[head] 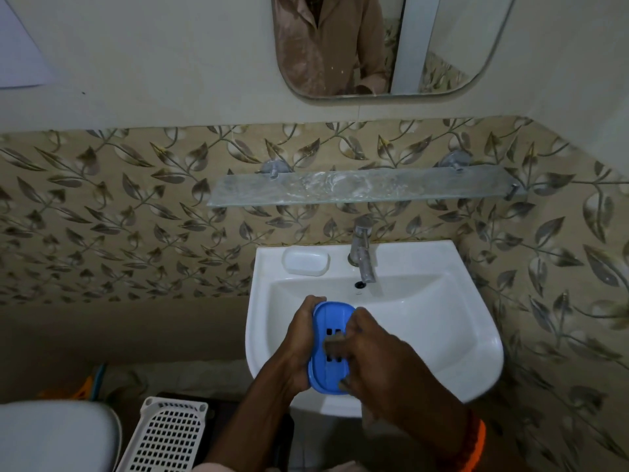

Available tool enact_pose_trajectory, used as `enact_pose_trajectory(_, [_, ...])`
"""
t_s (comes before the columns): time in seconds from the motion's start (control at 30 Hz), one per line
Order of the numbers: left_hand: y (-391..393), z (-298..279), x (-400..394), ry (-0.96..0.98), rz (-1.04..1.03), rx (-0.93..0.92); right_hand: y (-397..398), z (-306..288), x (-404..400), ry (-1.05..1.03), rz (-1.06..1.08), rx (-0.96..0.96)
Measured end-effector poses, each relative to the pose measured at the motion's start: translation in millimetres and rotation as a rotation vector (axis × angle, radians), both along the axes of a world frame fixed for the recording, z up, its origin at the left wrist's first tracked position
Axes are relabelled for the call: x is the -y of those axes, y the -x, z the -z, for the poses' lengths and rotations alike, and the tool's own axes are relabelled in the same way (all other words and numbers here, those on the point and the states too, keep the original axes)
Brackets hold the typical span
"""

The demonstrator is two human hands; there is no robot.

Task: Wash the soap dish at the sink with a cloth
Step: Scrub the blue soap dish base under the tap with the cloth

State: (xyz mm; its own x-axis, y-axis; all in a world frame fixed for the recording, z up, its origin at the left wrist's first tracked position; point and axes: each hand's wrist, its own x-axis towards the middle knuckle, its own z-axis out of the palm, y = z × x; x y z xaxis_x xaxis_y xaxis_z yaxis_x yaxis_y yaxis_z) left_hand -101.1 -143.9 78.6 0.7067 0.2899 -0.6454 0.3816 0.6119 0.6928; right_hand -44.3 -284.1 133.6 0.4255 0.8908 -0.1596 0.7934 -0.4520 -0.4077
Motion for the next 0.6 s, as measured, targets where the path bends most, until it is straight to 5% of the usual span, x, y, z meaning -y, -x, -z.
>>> enact_pose_trajectory(0.13, [-4,-8,1,-0.030,-0.012,-0.011,-3,-6,-8,-0.117,0.105,0.011])
enact_pose_trajectory(0.4, [-2,-11,1,0.010,0.016,0.026,2,12,16,-0.112,-0.156,0.096])
enact_pose_trajectory(0.6, [-10,-12,-7,-0.042,0.050,-0.004,2,-1,2,-0.145,0.055,0.106])
